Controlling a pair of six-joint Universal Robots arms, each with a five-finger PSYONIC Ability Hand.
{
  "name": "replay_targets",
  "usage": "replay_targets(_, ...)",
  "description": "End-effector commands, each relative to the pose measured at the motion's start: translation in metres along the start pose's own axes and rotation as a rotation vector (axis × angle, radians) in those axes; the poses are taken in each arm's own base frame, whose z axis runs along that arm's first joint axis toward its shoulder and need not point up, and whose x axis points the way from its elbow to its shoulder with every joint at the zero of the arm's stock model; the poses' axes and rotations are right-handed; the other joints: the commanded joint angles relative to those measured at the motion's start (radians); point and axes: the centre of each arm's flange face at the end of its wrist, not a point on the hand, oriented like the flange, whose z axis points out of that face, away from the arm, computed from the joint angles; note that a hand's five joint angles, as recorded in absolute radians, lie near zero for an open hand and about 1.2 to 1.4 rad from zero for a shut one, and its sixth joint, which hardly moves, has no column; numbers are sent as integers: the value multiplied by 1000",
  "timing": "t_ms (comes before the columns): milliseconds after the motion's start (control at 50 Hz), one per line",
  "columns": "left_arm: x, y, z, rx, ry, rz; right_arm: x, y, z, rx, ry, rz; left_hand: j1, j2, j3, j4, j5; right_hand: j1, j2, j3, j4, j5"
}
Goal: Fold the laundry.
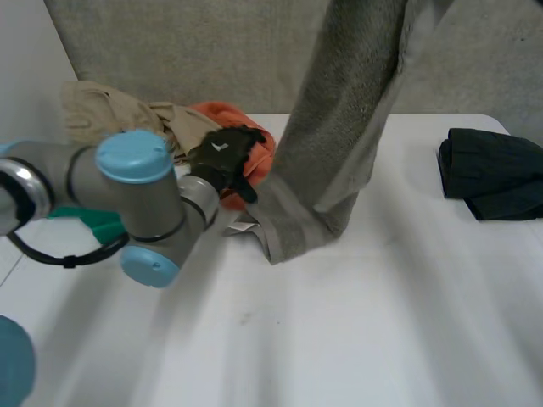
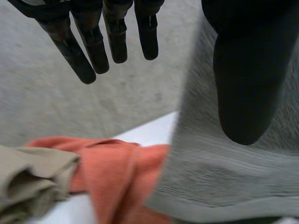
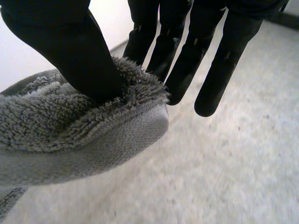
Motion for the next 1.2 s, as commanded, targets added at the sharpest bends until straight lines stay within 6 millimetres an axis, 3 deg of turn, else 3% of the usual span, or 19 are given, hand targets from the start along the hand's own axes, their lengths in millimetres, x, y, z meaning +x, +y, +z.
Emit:
replay_targets(20,42,24,-5,-87,93,-56,2,-42,-2,60,-5,67,171,182,175,180,195,282,222,202,196,243)
replay_targets(100,55,33,-10,-105,99,-68,5,-50,-1,71,9,84,652,663,656,661,677,282,222,202,196,243)
replay_targets(120,55,33,-10,-106,85,-73,8,-49,0,66,18,81,967,978,971,977,992,282,222,202,196,243)
replay_targets(140,54,32,-11,-110,74,-72,9,-48,0,60,22,79,1034,1045,1038,1043,1059,282,222,202,196,243)
replay_targets(240,14,-6,-22,-67,-116,-71,32,-2,0,-65,78,35,1035,1046,1038,1044,1059,282,222,202,196,243)
replay_targets(320,-29,-66,-49,44,-222,-46,48,44,-8,-211,107,12,1035,1046,1038,1044,1059,282,222,202,196,243)
replay_targets(400,-48,-117,-79,163,-187,18,54,90,-26,-396,100,6,1035,1046,1038,1044,1059,282,222,202,196,243)
replay_targets(480,-56,-140,-101,208,-105,113,46,134,-53,-592,52,10,1035,1046,1038,1044,1059,282,222,202,196,243)
replay_targets(580,-71,-128,-101,124,-97,158,22,176,-85,-769,-46,-6,1035,1046,1038,1044,1059,282,222,202,196,243)
replay_targets(700,-87,-68,-70,-127,-121,213,-10,231,-109,-904,-161,-51,1035,1046,1038,1044,1059,282,222,202,196,243)
replay_targets(780,-89,-35,-41,-229,-132,293,-18,260,-108,-924,-160,-87,1035,1046,1038,1044,1059,282,222,202,196,243)
replay_targets(860,-90,-29,-8,-201,-156,357,-15,282,-85,-838,-82,-147,1035,1046,1038,1044,1059,282,222,202,196,243)
replay_targets(920,-86,-53,9,-90,-182,378,-7,283,-60,-726,3,-192,1035,1046,1038,1044,1059,282,222,202,196,243)
replay_targets(940,-85,-76,18,20,-206,386,2,277,-39,-622,71,-220,1035,1046,1038,1044,1059,282,222,202,196,243)
replay_targets(1000,-85,-122,27,239,-252,399,16,261,-12,-464,168,-246,1035,1046,1038,1044,1059,282,222,202,196,243)
replay_targets(1020,-88,-149,29,380,-284,399,26,246,5,-349,231,-259,1035,1046,1038,1044,1059,282,222,202,196,243)
replay_targets(1100,-87,-203,17,683,-323,370,46,205,30,-105,349,-260,1035,1046,1038,1044,1059,282,222,202,196,243)
replay_targets(1160,-86,-201,13,723,-322,344,42,196,31,-73,346,-242,1035,1046,1038,1044,1059,282,222,202,196,243)
replay_targets(1200,-85,-180,11,665,-305,321,35,198,22,-120,310,-224,1035,1046,1038,1044,1059,282,222,202,196,243)
